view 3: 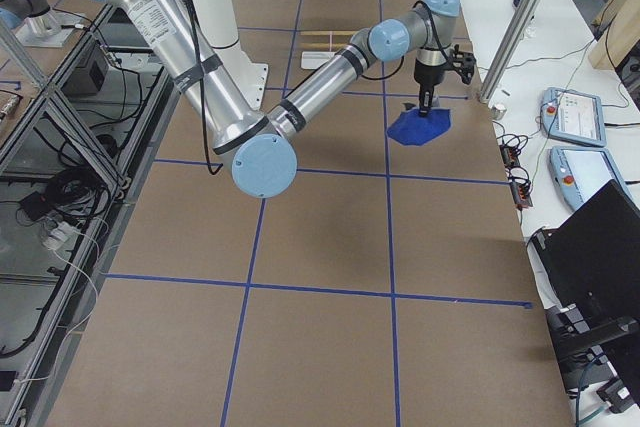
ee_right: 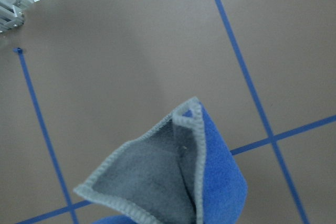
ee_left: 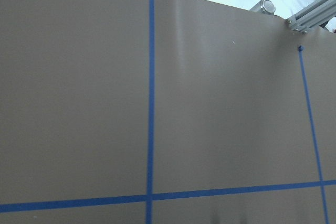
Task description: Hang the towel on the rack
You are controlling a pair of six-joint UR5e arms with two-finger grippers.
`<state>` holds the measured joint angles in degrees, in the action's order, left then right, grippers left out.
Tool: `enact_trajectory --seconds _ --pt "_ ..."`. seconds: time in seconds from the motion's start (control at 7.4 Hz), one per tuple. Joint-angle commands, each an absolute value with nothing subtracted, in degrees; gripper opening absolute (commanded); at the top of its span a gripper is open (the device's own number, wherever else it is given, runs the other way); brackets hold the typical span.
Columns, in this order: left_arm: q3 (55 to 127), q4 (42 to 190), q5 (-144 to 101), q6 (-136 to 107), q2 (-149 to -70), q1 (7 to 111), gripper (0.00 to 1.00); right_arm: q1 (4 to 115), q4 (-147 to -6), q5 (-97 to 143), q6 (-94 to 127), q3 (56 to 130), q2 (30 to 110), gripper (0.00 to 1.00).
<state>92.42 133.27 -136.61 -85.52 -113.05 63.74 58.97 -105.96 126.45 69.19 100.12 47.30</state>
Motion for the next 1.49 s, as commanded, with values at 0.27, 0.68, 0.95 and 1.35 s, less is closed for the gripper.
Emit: enact_trajectory --seconds 0.27,0.68,0.95,1.35 --pt "92.02 133.68 -128.19 -123.84 -121.89 53.73 0.92 48.89 -92.95 122.27 93.39 98.19 40.08 0.00" --pt "92.37 136.65 -127.71 -133.92 -123.31 51.25 0.97 46.32 -91.15 117.87 95.01 97.03 37.62 0.00" --pt "92.20 137.99 -127.71 -136.23 -123.57 50.63 0.97 46.14 -88.51 117.34 95.01 96.86 37.44 0.00" --pt "92.46 138.16 -127.44 -138.34 -124.19 50.19 0.97 45.62 -86.84 116.02 94.92 97.29 37.35 0.00"
